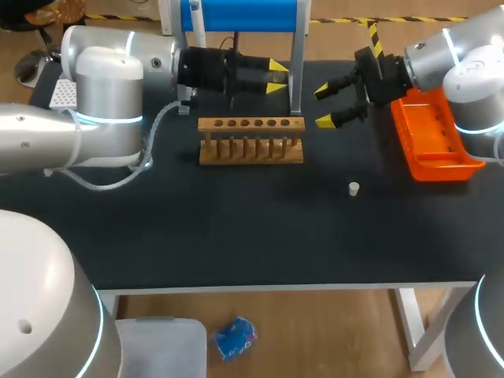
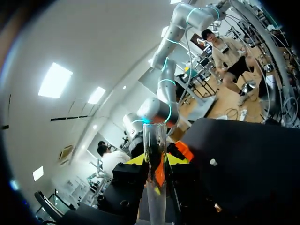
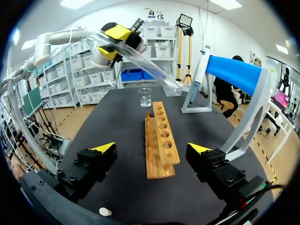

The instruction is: Invert the test tube, pick up the pipette, mount the tip to pipette, aspirate from beaker and dispense into the tube, eject the tip, return the pipette, and cap with the stopper.

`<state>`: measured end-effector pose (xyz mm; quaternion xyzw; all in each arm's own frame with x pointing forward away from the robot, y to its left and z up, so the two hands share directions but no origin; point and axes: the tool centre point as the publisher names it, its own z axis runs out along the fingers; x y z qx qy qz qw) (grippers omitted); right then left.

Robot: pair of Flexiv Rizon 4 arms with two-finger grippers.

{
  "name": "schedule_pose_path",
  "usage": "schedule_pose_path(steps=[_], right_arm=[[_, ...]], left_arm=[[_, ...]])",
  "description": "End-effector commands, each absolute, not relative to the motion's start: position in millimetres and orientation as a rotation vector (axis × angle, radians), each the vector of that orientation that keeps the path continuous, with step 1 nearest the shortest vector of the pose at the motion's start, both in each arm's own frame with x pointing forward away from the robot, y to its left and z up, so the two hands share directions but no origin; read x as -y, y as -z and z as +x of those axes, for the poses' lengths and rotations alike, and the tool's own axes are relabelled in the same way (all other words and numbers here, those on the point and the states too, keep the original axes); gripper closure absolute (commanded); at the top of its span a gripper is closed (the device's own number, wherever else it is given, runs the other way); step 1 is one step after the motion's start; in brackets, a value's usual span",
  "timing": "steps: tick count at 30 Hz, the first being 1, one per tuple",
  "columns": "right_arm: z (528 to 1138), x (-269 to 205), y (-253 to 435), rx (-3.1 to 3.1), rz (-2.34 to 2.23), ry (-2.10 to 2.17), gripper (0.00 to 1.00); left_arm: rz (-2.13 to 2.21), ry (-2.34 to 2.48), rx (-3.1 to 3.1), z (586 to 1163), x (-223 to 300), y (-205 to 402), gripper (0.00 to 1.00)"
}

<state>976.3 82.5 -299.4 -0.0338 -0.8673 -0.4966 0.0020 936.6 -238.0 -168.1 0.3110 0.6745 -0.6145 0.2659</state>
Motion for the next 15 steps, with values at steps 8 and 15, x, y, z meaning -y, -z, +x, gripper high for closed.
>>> schedule_pose_path(steps=[8,15], right_arm=[[976.2,-82.4,299.8,2.722,-0.105,1.560,0.00],[976.2,-82.4,299.8,2.722,-0.105,1.560,0.00]], left_arm=[[0.544,1.819,-2.001,953.6,232.0,153.3,1.00],[0.462,1.846,-2.065,963.9,234.2,163.0,1.00]])
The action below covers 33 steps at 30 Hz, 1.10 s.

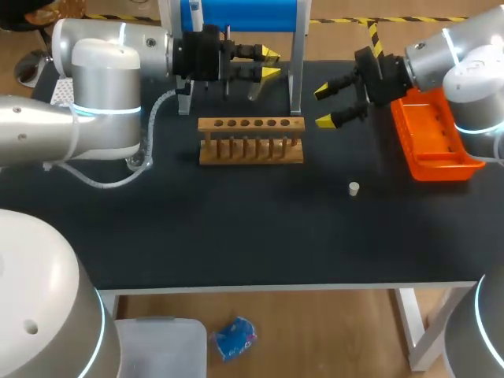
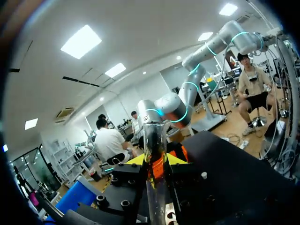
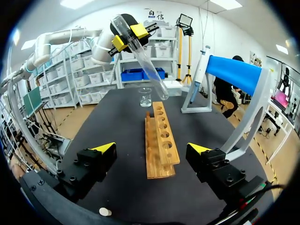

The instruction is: Invert the test tube, pick up the pipette, mount the tip to pipette, aspirate from beaker and dispense into the tube, eject the tip, return the pipette, and cap with the stopper.

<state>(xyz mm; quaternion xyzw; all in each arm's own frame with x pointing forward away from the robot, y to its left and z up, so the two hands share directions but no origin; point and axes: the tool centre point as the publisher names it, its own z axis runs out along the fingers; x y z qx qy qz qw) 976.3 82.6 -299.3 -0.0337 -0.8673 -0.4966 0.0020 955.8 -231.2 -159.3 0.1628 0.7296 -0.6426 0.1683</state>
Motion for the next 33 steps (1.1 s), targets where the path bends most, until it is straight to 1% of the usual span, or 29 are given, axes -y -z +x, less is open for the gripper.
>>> schedule_pose_path(steps=[1,12,27,33], right_arm=[[976.2,-82.4,299.8,2.722,-0.105,1.560,0.00],[976.2,-82.4,299.8,2.722,-0.105,1.560,0.00],[976.2,-82.4,299.8,2.722,-0.105,1.560,0.00],[976.2,-82.4,299.8,2.722,-0.105,1.560,0.00]], left_arm=[[0.462,1.846,-2.065,963.9,234.2,163.0,1.00],[0.462,1.846,-2.065,963.9,234.2,163.0,1.00],[0.097,2.005,-2.097,983.8,232.2,184.8,1.00],[0.055,2.016,-2.083,990.7,228.5,187.1,1.00]])
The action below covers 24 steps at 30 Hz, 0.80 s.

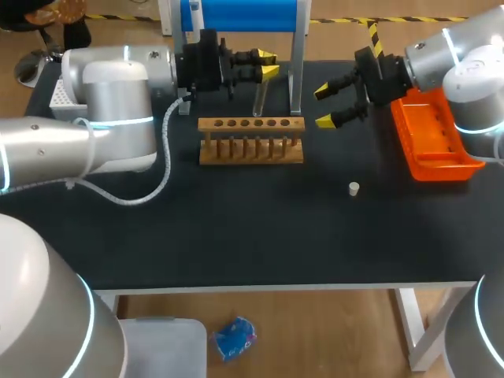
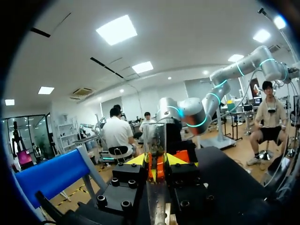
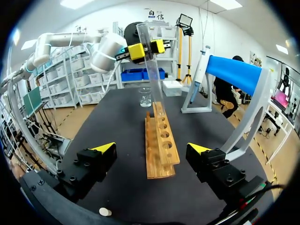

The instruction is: Invert the test tube, pick up the pipette, mount the tip to pipette, aspirate from beaker and dispense into the tube, eject the tip, return the pipette, and cap with the stopper.

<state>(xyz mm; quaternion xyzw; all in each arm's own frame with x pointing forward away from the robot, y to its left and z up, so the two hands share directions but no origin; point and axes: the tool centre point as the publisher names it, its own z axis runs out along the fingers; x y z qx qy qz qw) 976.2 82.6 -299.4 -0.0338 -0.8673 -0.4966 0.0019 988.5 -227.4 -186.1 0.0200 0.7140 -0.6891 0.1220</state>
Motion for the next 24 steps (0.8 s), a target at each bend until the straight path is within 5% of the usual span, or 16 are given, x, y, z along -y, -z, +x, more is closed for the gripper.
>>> schedule_pose_path(steps=[1,24], right_arm=[[976.2,-82.4,299.8,2.722,-0.105,1.560,0.00],[976.2,-82.4,299.8,2.722,-0.105,1.560,0.00]], left_arm=[[0.053,2.017,-2.080,991.5,228.3,187.5,1.00],[-0.051,2.107,-2.073,1015.0,223.0,206.1,1.00]])
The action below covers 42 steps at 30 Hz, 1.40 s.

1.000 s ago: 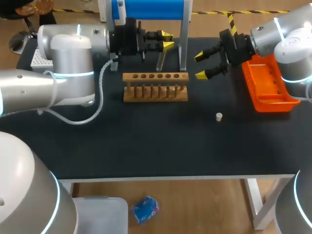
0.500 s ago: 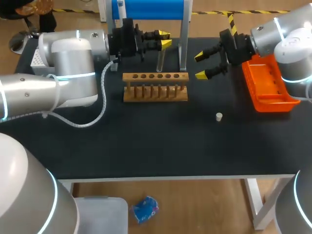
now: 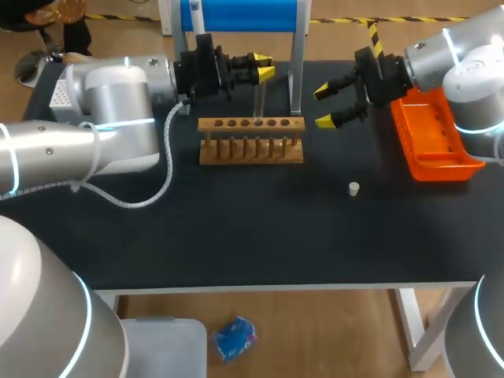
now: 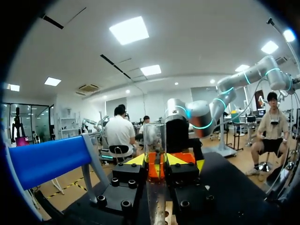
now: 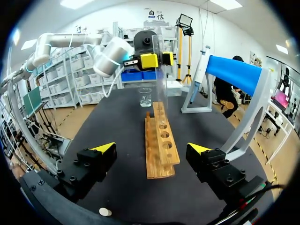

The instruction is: Invert the test tube, pick up the pipette, mount the tip to pipette, aspirate from beaker and dispense into the tube, eject the tip, return the pipette, and cap with the stopper.

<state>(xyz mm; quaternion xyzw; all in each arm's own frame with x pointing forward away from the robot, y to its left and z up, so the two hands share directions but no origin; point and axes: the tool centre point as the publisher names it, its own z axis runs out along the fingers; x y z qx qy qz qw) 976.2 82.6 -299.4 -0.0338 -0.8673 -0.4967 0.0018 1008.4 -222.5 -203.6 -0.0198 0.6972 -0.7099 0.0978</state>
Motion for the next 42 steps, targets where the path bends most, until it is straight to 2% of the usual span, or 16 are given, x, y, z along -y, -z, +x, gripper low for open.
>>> schedule_pose_path(steps=[1,42], right_arm=[[976.2,-82.4,299.8,2.722,-0.105,1.560,0.00],[976.2,-82.4,299.8,2.722,-0.105,1.560,0.00]], left_arm=[[-0.052,2.113,-2.072,1015.5,222.6,206.4,1.00],[-0.147,2.208,-2.064,1017.3,215.4,235.9,1.00]])
